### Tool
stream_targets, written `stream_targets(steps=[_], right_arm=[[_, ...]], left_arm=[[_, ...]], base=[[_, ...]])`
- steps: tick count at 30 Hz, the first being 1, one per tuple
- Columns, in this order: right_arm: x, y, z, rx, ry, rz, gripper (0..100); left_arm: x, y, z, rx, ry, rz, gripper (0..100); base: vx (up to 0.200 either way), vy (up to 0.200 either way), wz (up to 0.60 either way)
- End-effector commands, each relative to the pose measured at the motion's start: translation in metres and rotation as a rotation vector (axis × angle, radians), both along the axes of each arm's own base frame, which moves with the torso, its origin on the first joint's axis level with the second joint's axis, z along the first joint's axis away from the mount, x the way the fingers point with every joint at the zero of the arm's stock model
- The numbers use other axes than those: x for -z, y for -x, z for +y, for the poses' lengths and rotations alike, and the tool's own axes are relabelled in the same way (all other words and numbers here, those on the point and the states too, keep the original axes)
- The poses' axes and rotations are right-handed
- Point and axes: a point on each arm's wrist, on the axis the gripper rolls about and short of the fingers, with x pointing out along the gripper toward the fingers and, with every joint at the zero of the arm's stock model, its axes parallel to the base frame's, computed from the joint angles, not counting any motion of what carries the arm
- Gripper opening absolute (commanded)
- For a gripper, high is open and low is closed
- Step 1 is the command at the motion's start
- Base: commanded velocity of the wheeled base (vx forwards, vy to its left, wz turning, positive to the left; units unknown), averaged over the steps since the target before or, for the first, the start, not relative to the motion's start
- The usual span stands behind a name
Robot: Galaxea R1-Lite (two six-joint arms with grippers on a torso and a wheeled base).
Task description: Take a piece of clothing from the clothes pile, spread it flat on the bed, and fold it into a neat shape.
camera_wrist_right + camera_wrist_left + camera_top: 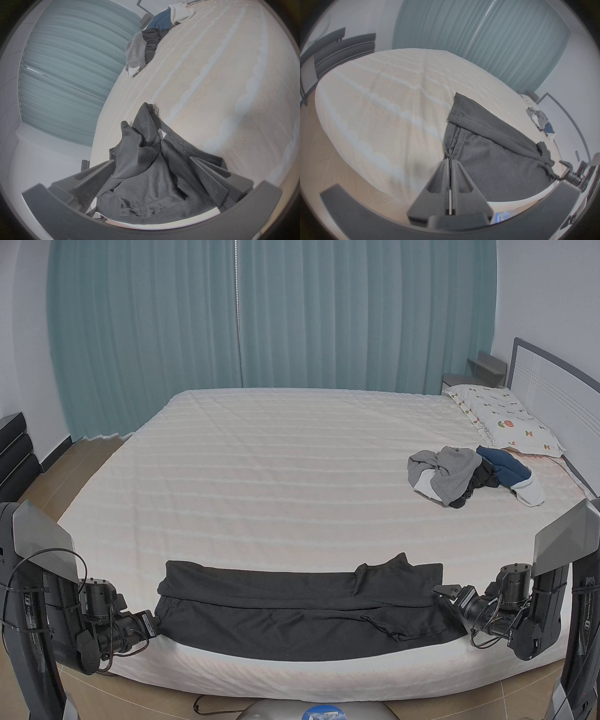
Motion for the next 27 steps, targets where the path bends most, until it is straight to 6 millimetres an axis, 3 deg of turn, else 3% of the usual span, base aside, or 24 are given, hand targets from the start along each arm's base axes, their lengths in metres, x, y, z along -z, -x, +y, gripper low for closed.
stream_targets(steps=[1, 7, 16, 17, 27], right_arm=[[0.000, 0.000, 0.000, -0.001, -0.001, -0.008, 100], [0.000, 0.000, 0.001, -0.003, 0.001, -0.007, 100], [0.000, 0.000, 0.001, -0.003, 0.001, -0.007, 100], [0.000, 0.000, 0.001, -0.003, 0.001, -0.005, 100], [0.000, 0.000, 0.001, -0.005, 0.001, -0.005, 100]], left_arm=[[0.003, 0.006, 0.001, 0.005, -0.039, 0.027, 0], [0.004, 0.011, 0.002, 0.004, -0.135, 0.046, 0], [0.007, 0.009, 0.003, 0.008, -0.145, 0.049, 0], [0.007, 0.010, 0.003, 0.014, -0.151, 0.054, 100], [-0.003, 0.002, 0.013, -0.012, -0.149, -0.017, 100]], base=[[0.000, 0.000, 0.00], [0.000, 0.000, 0.00], [0.000, 0.000, 0.00], [0.000, 0.000, 0.00], [0.000, 0.000, 0.00]])
